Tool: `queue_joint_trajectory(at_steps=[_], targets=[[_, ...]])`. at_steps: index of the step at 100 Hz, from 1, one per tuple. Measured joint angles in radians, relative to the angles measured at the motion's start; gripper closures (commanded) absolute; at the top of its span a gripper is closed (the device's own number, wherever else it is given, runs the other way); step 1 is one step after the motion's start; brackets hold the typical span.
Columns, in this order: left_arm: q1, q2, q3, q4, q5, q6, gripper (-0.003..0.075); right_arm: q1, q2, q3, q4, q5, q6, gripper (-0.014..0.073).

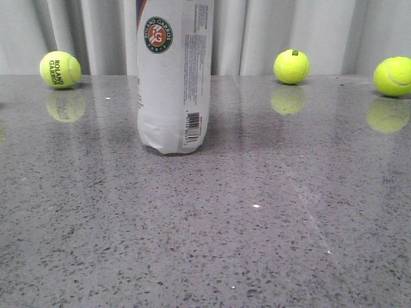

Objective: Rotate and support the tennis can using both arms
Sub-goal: 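Lower the can's bottom onto the table standing upright with the left gripper, then open the left gripper and raise it off the upright can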

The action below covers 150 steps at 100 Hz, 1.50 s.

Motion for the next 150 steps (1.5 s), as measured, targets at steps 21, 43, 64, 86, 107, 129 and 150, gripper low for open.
queue_joint_trajectory(at_steps=[21,43,64,86,107,129,150], targets=[[0.0,-0.059,0.0,-0.006,-0.021,0.0,0.0671,0.0,0.0,0.0,0.0,0.0,0.0,0.066],[0.0,-0.238,0.137,-0.008,-0.156,0.0,0.074,0.0,0.0,0.0,0.0,0.0,0.0,0.066],[0.0,-0.458,0.445,0.002,-0.364,0.0,0.074,0.0,0.0,0.0,0.0,0.0,0.0,0.066],[0.0,-0.676,0.751,0.002,-0.571,0.0,0.074,0.0,0.0,0.0,0.0,0.0,0.0,0.066],[0.0,-0.836,0.97,0.002,-0.712,-0.002,0.074,0.0,0.0,0.0,0.0,0.0,0.0,0.066],[0.0,-0.976,1.133,0.008,-0.748,-0.004,0.074,0.0,0.0,0.0,0.0,0.0,0.0,0.066],[0.0,-1.034,1.245,0.018,-0.748,-0.004,0.074,0.0,0.0,0.0,0.0,0.0,0.0,0.066]])
